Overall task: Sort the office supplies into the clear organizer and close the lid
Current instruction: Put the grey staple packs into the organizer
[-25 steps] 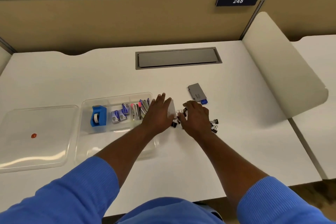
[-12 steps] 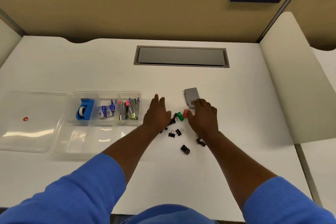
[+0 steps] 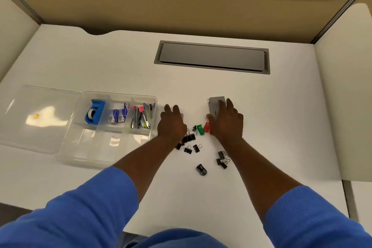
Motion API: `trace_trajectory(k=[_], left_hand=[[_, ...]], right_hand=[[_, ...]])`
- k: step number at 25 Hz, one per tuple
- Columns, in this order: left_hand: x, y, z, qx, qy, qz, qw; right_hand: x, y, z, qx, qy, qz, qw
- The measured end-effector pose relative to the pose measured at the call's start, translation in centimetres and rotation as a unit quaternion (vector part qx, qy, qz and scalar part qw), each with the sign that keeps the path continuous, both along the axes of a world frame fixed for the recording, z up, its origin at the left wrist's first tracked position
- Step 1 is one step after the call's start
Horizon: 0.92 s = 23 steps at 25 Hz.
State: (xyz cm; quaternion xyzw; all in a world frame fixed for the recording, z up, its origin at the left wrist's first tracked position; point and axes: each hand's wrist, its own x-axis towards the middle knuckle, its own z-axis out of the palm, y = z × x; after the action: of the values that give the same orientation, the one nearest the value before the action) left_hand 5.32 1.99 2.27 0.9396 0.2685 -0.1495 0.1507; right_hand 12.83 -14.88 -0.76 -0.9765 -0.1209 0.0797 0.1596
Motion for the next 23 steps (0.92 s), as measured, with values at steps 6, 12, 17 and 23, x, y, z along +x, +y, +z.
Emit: trace_trajectory(k=[6, 12, 17, 23], left_hand=[[-0.5, 0.1, -0.8, -0.074, -0.044, 0.002, 0.996], [-0.4, -0.6, -1.4, -0.019, -0.044, 0.022, 0.999], [0.2, -0.7, -1.2, -0.021, -0.031, 0.018, 0.999], [0.6, -0.6, -1.1, -0.035, -0.029, 0.016, 0.999]], right_hand=[[0.7, 0.2, -0.3, -0.027, -0.011, 0.014, 0.999], [0.8, 0.2, 0.1, 0.003, 0.009, 0.002, 1.0], [0.7, -0.3, 0.4, 0.001, 0.006, 0.002, 1.0], [1.1, -0.5, 0.4, 0.018, 0.036, -0.011, 0.999]])
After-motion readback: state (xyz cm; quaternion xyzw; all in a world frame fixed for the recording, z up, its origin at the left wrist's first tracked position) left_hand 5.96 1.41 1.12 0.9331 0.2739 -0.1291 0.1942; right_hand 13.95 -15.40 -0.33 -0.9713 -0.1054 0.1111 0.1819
